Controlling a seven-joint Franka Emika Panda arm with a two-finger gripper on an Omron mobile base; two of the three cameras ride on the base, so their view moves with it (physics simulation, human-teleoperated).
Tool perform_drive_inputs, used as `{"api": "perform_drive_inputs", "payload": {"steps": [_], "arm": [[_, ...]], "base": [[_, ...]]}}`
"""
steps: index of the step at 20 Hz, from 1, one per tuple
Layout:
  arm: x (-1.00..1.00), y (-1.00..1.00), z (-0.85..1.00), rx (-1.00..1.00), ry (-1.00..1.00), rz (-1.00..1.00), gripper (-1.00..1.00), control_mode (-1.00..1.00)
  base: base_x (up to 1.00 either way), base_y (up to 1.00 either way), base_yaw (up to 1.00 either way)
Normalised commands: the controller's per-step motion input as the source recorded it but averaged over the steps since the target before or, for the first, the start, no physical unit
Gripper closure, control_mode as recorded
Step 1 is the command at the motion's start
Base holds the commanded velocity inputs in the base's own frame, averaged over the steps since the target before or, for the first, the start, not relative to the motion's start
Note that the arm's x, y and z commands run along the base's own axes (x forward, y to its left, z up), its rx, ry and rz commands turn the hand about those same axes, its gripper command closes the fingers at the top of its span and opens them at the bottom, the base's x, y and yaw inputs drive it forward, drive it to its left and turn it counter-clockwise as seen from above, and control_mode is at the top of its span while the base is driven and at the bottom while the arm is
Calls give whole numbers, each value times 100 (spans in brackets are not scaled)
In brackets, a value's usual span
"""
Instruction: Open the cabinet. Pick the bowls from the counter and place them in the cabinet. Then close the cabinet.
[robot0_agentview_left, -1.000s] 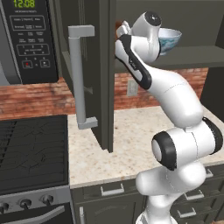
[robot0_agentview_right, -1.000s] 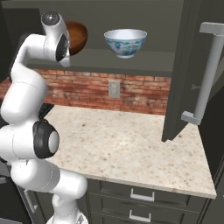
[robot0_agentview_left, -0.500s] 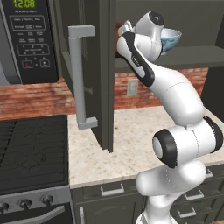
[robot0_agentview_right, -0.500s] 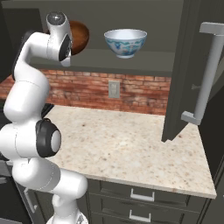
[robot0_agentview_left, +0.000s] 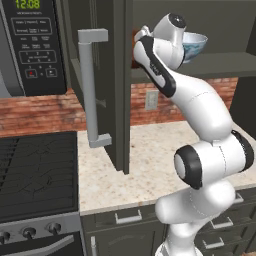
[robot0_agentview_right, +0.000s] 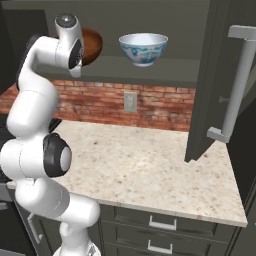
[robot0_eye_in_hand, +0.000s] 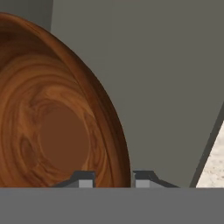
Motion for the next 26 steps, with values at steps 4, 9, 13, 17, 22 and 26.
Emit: {"api": "perform_drive_inputs", "payload": {"steps": [4, 9, 13, 17, 22, 26], "arm": [[18, 0, 0, 0, 1, 0, 100, -100], [20, 0, 0, 0, 0, 0, 100, -100], [13, 0, -5, 0, 4, 0, 100, -100], [5, 0, -7, -1, 4, 0, 100, -100], [7, 0, -9, -3, 6, 0, 100, -100], [0, 0, 0, -1, 1, 0, -100, -100]], "base": [[0, 0, 0], [0, 0, 0], [0, 0, 0], [0, 0, 0], [0, 0, 0], [0, 0, 0]]}}
